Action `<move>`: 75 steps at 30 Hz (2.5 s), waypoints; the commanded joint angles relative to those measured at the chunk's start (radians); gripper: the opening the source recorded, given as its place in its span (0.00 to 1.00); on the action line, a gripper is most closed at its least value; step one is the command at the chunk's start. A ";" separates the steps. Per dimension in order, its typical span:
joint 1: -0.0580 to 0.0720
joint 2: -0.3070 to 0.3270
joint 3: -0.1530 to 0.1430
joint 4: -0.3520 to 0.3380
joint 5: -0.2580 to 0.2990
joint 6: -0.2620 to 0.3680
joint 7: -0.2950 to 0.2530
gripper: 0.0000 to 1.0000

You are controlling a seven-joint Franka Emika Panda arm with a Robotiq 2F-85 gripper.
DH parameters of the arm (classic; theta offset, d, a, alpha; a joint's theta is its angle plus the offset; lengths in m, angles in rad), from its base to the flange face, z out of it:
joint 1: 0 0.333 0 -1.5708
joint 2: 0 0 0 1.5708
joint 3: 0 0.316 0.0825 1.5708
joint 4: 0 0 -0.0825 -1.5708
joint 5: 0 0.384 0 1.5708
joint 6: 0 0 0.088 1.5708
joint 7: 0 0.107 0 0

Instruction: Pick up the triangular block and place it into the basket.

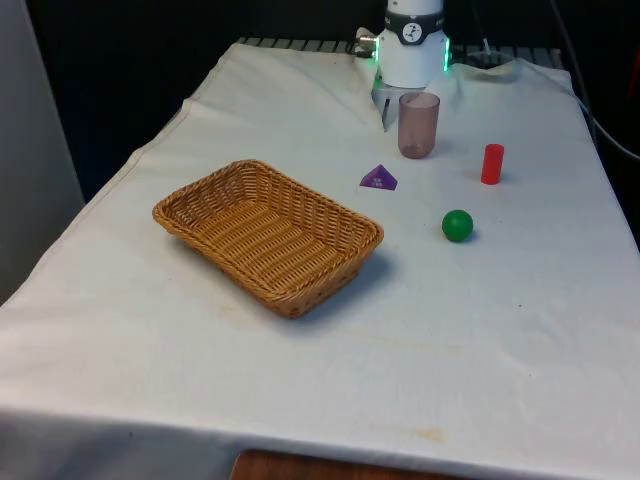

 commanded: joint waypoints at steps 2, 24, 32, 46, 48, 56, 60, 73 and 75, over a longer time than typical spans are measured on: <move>0.003 -0.018 0.002 -0.040 -0.004 0.030 0.005 1.00; 0.003 -0.150 0.019 -0.319 -0.041 0.226 0.018 1.00; 0.000 -0.181 0.014 -0.431 -0.037 0.330 0.006 1.00; -0.007 -0.199 -0.009 -0.539 -0.031 0.411 -0.048 1.00; -0.007 -0.195 -0.015 -0.554 -0.033 0.427 -0.057 1.00; -0.008 -0.187 -0.021 -0.584 -0.033 0.463 -0.089 1.00; -0.006 -0.173 -0.021 -0.593 -0.031 0.484 -0.130 1.00; -0.006 -0.121 -0.021 -0.606 -0.028 0.536 -0.241 1.00; -0.006 -0.112 -0.021 -0.609 -0.027 0.546 -0.257 1.00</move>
